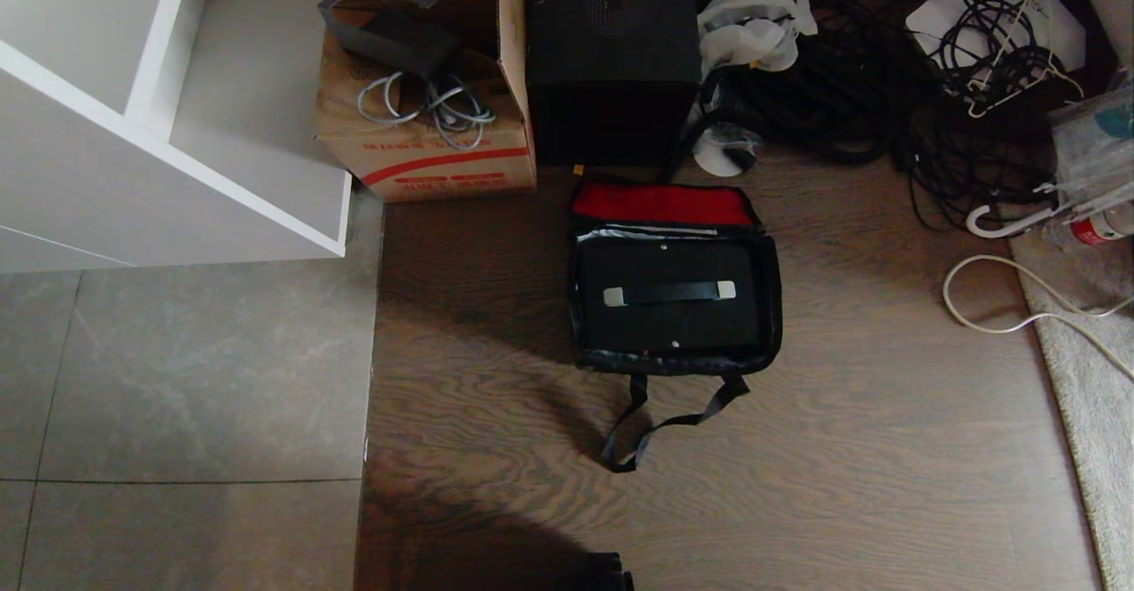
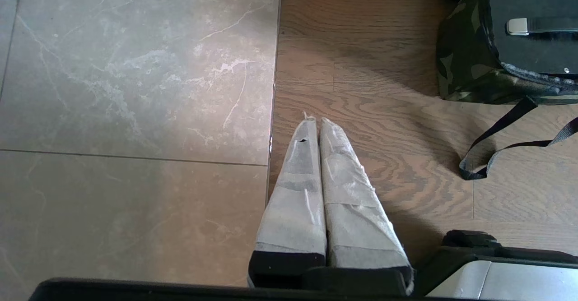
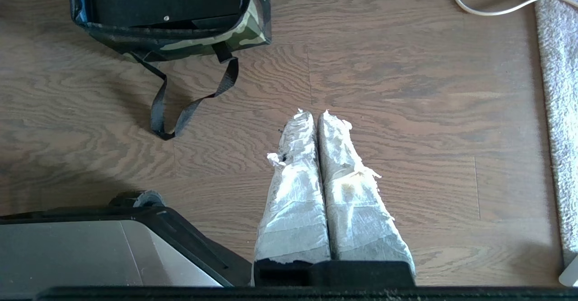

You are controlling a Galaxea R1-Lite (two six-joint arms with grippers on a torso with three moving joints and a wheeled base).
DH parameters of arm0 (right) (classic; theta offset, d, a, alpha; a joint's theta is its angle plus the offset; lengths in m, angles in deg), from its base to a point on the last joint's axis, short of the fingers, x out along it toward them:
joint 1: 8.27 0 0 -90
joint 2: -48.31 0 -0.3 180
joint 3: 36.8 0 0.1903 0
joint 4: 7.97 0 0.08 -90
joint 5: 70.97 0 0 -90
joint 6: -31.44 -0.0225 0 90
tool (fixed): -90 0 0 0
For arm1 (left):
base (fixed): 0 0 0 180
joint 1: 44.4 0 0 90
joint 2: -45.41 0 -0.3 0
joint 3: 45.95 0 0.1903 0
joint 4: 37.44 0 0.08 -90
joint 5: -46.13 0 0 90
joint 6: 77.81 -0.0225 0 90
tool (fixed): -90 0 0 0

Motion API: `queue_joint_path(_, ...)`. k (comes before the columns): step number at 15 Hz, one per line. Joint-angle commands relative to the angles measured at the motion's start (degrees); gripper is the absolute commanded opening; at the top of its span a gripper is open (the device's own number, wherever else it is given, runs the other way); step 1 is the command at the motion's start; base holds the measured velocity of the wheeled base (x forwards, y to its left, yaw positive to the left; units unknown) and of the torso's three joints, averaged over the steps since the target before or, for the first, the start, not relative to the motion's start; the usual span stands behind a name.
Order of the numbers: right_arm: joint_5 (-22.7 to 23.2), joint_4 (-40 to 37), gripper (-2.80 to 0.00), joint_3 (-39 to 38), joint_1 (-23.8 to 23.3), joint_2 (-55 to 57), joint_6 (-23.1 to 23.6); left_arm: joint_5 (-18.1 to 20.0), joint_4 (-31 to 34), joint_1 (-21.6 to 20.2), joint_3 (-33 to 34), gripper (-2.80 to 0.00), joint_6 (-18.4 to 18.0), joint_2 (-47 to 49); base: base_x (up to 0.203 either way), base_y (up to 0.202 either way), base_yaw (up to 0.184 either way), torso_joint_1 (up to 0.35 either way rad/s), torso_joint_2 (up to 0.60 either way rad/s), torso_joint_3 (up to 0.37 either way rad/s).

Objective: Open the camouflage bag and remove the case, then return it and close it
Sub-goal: Grip the handle

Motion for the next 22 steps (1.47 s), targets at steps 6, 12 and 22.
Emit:
queue_joint_path(6, 0.0, 0.0, -2.8, 0.0, 0.0, 0.1, 0.0, 0.0, 0.0, 0.0, 0.5, -2.8, 0.1, 0.0, 0.0, 0.0, 0.0, 0.0, 0.0, 0.0)
queue_joint_path(12, 0.3, 0.1, -2.8, -0.1, 0.0, 0.1, 0.7, 0.0, 0.0, 0.0, 0.5, -2.8, 0.1, 0.0, 0.0, 0.0, 0.0, 0.0, 0.0, 0.0)
queue_joint_path(22, -0.1, -10.7, -2.8, 23.9, 0.0, 12.0, -2.5, 0.0, 0.0, 0.0, 0.5, -2.8, 0.1, -0.1, 0.0, 0.0, 0.0, 0.0, 0.0, 0.0)
